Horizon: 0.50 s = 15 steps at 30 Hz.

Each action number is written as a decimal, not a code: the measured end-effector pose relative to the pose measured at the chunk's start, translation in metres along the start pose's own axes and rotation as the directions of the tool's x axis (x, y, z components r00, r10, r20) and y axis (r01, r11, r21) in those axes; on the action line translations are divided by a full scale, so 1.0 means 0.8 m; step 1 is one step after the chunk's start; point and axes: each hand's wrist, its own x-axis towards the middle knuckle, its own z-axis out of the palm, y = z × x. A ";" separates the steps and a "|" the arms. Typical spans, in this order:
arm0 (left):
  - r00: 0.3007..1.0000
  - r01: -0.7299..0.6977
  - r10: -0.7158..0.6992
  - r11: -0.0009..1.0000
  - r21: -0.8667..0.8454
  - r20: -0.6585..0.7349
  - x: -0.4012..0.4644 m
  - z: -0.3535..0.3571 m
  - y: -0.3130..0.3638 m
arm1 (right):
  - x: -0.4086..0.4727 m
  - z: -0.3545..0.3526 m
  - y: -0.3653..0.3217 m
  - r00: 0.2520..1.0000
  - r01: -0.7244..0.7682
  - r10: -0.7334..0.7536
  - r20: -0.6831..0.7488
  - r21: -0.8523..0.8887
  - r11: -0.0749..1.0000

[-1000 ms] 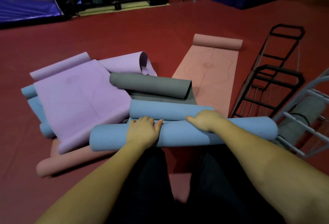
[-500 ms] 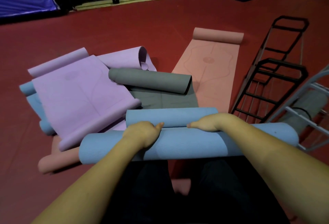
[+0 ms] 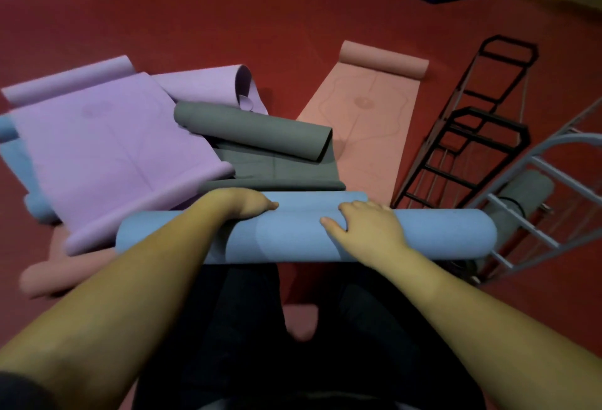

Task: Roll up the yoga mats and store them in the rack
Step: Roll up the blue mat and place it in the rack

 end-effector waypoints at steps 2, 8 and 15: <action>1.000 -0.011 0.011 0.999 -0.036 -0.002 0.003 0.005 -0.001 | 0.002 0.001 0.000 1.000 -0.022 0.022 -0.001 -0.008 1.000; 0.978 -0.018 0.030 0.998 0.059 -0.206 0.008 0.006 -0.012 | 0.025 0.001 0.000 0.997 -0.034 0.032 0.064 0.028 0.999; 0.672 -0.125 0.273 0.958 0.258 -0.688 -0.027 0.049 -0.019 | 0.047 -0.004 0.011 0.978 -0.073 0.056 0.199 0.077 0.994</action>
